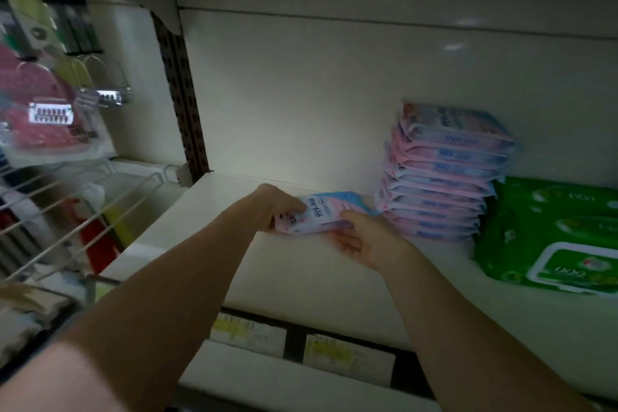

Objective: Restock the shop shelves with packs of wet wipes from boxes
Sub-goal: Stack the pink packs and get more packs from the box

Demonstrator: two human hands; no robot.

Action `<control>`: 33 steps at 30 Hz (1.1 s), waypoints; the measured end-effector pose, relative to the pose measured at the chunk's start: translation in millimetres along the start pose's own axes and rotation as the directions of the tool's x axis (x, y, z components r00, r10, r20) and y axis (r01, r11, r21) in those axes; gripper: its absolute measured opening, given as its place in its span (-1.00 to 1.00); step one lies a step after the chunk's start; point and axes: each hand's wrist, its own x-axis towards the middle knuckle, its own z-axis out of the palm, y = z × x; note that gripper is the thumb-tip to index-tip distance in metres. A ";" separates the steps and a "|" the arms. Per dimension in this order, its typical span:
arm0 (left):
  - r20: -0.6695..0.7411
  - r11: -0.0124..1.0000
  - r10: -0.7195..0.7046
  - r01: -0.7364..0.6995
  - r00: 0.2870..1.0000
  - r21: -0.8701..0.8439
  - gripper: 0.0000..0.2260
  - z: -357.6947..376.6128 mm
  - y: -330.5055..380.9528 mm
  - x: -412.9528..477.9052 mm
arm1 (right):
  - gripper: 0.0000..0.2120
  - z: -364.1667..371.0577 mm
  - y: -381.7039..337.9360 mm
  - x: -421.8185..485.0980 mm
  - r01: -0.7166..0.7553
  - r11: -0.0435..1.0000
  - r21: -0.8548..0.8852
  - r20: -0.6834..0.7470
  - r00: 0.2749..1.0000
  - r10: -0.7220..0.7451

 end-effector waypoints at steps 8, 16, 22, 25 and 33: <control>0.081 0.980 0.197 -0.200 0.977 0.025 -0.57 18.0 20.7 21.1 | -0.83 -8.0 -4.1 19.8 0.008 0.996 -0.085 -0.169 0.985 -0.023; 0.155 0.676 0.412 -0.415 0.898 0.608 -0.49 35.2 20.0 40.8 | -0.88 -1.7 -2.9 31.5 0.154 0.960 -0.235 -0.290 0.931 -0.220; 0.171 0.510 0.497 -0.446 0.851 0.736 -0.58 30.5 18.3 37.2 | -0.70 7.8 -2.1 32.3 0.227 0.845 -0.485 -0.255 0.887 -0.384; 0.157 0.429 0.523 -0.418 0.838 0.801 -0.63 28.9 13.5 35.8 | -0.60 9.8 -0.8 32.2 0.212 0.783 -0.585 -0.222 0.887 -0.406; 0.151 0.169 0.544 -0.284 0.825 0.944 -0.59 44.0 10.1 27.4 | -0.56 19.5 -9.8 19.1 0.182 0.617 -0.766 -0.096 0.916 -0.390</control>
